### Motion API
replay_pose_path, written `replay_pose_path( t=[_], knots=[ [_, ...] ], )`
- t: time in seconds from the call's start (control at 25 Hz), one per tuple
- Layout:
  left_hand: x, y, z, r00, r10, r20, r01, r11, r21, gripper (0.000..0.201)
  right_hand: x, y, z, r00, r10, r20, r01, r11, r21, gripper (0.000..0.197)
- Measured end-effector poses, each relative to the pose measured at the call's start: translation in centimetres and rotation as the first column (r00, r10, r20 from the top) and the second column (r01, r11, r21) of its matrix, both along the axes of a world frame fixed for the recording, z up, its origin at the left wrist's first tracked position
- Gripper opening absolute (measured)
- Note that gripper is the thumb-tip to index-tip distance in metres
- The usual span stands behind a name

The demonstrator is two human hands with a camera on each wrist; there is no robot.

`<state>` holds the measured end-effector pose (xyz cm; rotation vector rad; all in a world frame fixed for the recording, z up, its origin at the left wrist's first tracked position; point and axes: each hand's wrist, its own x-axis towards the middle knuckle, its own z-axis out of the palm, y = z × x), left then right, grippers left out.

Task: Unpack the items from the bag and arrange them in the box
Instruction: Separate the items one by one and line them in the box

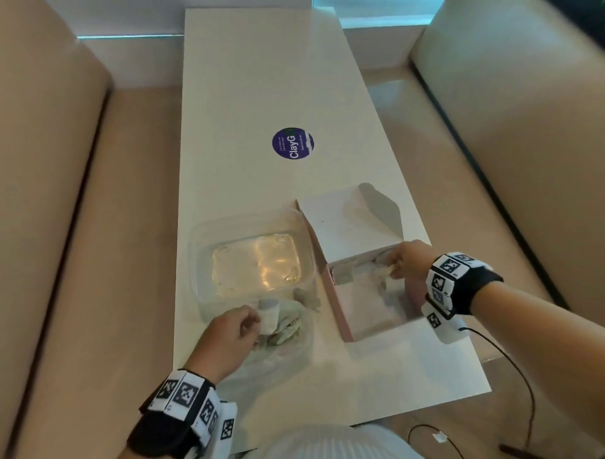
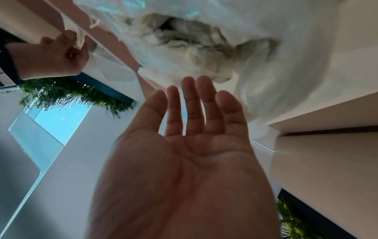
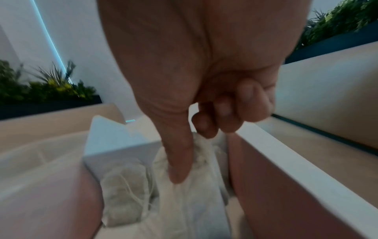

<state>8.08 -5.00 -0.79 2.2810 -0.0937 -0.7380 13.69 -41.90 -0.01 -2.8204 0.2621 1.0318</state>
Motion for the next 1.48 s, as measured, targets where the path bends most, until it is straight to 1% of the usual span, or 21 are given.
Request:
replay_pose_path(
  t=[0.04,0.08,0.12,0.16,0.24,0.32,0.4,0.48,0.6,0.72,0.84,0.92,1.08,1.2,1.24,1.32,1.4,1.44,1.48],
  knots=[
    [-0.4,0.3,-0.4,1.0,-0.024,-0.019,0.024,1.0,0.018,0.009,0.0,-0.1,-0.8,0.998,0.041,-0.038,-0.042,0.999,-0.034,0.037],
    [-0.7,0.3,-0.6,0.999,-0.046,-0.03,0.047,0.999,0.028,0.009,0.0,-0.1,-1.4,0.997,0.072,-0.039,-0.074,0.995,-0.06,0.043],
    [-0.9,0.2,-0.8,0.998,-0.058,-0.029,0.059,0.998,0.032,0.009,0.1,-0.1,-1.8,0.997,0.071,-0.017,-0.072,0.994,-0.079,0.045],
    [-1.0,0.0,-0.8,0.998,-0.059,-0.024,0.06,0.998,0.029,0.008,0.2,-0.1,-2.0,0.999,0.04,0.02,-0.038,0.995,-0.091,0.043],
    [-1.0,-0.3,-0.8,0.999,-0.048,-0.006,0.049,0.999,0.006,0.009,0.5,0.2,-2.3,0.998,-0.013,0.069,0.024,0.987,-0.161,0.033],
    [-0.8,-0.7,-0.7,0.998,-0.054,0.017,0.054,0.999,0.009,0.009,0.6,0.4,-2.4,0.996,-0.016,0.086,0.035,0.972,-0.231,0.028],
    [-0.6,-1.0,-0.4,0.996,-0.066,0.052,0.063,0.996,0.059,0.01,0.5,0.5,-2.3,0.995,0.01,0.101,0.019,0.959,-0.284,0.029],
    [-0.4,-1.4,0.0,0.994,-0.067,0.081,0.059,0.993,0.102,0.019,0.2,0.5,-2.4,0.993,0.024,0.12,0.015,0.95,-0.311,0.03],
    [-0.4,-1.9,0.3,0.992,-0.085,0.096,0.073,0.99,0.122,0.037,-0.2,0.6,-2.3,0.988,0.04,0.152,0.011,0.947,-0.321,0.03],
    [-0.5,-2.0,0.2,0.986,-0.16,0.05,0.148,0.972,0.185,0.061,-0.4,0.6,-2.2,0.983,0.049,0.176,0.008,0.95,-0.313,0.027],
    [-0.6,-2.0,-0.1,0.973,-0.232,0.01,0.221,0.938,0.266,0.072,-0.7,0.6,-2.2,0.983,0.057,0.175,0.0,0.949,-0.314,0.023],
    [-0.7,-2.0,-0.2,0.969,-0.244,0.019,0.229,0.929,0.291,0.071,-0.9,0.5,-2.3,0.983,0.059,0.176,0.0,0.948,-0.319,0.022],
    [-0.8,-2.3,-0.4,0.967,-0.242,0.083,0.208,0.931,0.301,0.055,-1.3,0.4,-2.4,0.98,0.058,0.192,0.002,0.954,-0.301,0.019],
    [-1.0,-2.4,-0.8,0.966,-0.217,0.138,0.171,0.943,0.286,0.041,-2.0,0.7,-2.0,0.965,0.019,0.263,0.051,0.965,-0.257,0.026],
    [-1.0,-2.3,-0.8,0.968,-0.194,0.157,0.146,0.951,0.272,0.037,-2.4,0.9,-1.9,0.955,0.002,0.296,0.07,0.97,-0.231,0.027],
    [-0.9,-2.2,-0.9,0.972,-0.145,0.187,0.099,0.966,0.237,0.031,-3.1,1.7,-2.3,0.947,-0.04,0.319,0.084,0.989,-0.125,0.019],
    [-0.9,-2.1,-0.8,0.972,-0.126,0.197,0.083,0.974,0.213,0.029,-3.6,2.6,-3.5,0.969,-0.064,0.238,0.062,0.998,0.015,0.009],
    [-0.9,-2.1,-0.7,0.972,-0.125,0.198,0.084,0.975,0.204,0.028,-3.8,2.9,-4.4,0.981,-0.082,0.175,0.07,0.995,0.074,0.011],
    [-0.9,-2.0,-0.7,0.972,-0.123,0.201,0.084,0.978,0.193,0.028,-3.7,3.1,-5.2,0.986,-0.114,0.121,0.1,0.988,0.119,0.02]
  ],
)
